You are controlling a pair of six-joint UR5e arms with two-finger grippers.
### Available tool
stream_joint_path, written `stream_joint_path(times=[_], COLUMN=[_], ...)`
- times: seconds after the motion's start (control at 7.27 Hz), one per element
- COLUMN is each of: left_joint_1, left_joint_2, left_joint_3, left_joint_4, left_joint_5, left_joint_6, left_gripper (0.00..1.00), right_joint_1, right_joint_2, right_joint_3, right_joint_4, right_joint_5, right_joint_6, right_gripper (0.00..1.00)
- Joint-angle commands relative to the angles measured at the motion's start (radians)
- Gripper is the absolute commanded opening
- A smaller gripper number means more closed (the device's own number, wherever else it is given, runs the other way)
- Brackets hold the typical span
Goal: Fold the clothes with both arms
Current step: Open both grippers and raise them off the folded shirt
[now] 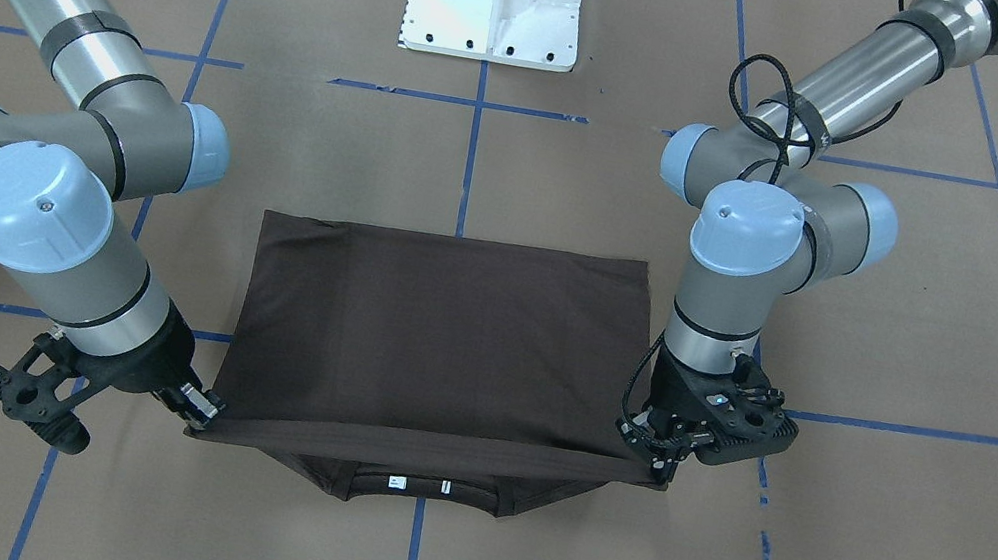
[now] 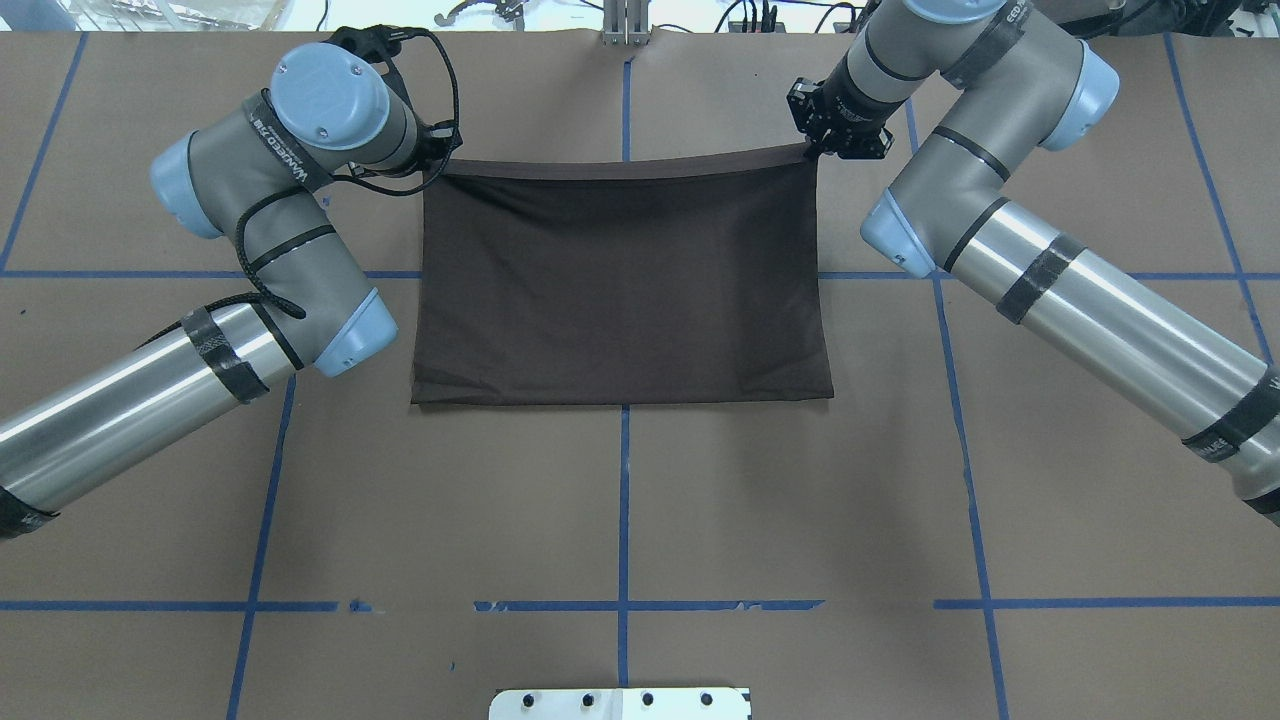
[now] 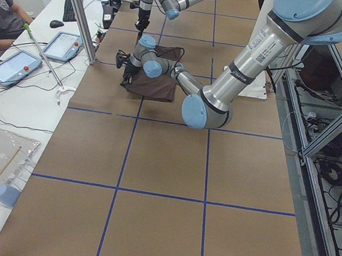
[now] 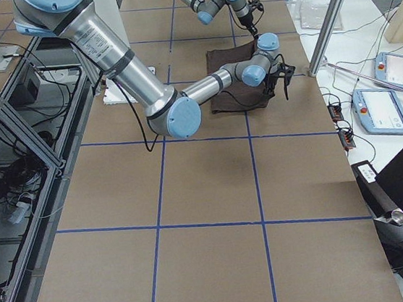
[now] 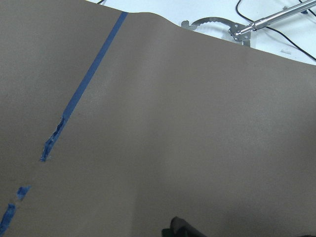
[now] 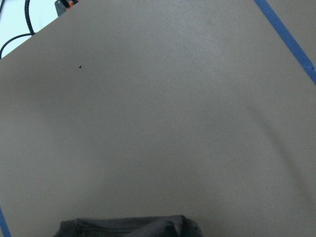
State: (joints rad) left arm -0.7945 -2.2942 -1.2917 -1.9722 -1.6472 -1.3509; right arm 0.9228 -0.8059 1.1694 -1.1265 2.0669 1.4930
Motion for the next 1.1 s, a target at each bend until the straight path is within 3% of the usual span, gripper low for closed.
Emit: stream_joint_path(times=[0.0, 0.14, 0.28, 0.69, 0.96], left_joint_1=[0.000, 0.000, 0.000, 0.000, 0.000], left_joint_2=[-0.002, -0.008, -0.014, -0.017, -0.025], left_joint_3=[0.018, 0.031, 0.037, 0.035, 0.019], left_joint_4=[-0.026, -0.031, -0.031, -0.031, -0.034], left_joint_5=[0.009, 0.015, 0.015, 0.013, 0.004], left_joint_6=[-0.005, -0.005, -0.005, 0.003, -0.001], left_gripper=[0.57, 0.78, 0.99, 0.99, 0.99], right_joint_1=[0.001, 0.001, -0.001, 0.001, -0.082], right_joint_2=[-0.010, -0.009, -0.009, -0.013, -0.153], right_joint_3=[-0.014, -0.016, -0.016, 0.002, 0.213], right_joint_4=[0.058, 0.059, 0.059, 0.060, 0.059], right_joint_5=[0.001, -0.001, -0.001, 0.013, 0.021], right_joint_6=[0.001, 0.001, 0.001, -0.010, -0.007], right_gripper=[0.10, 0.42, 0.99, 1.00, 1.00])
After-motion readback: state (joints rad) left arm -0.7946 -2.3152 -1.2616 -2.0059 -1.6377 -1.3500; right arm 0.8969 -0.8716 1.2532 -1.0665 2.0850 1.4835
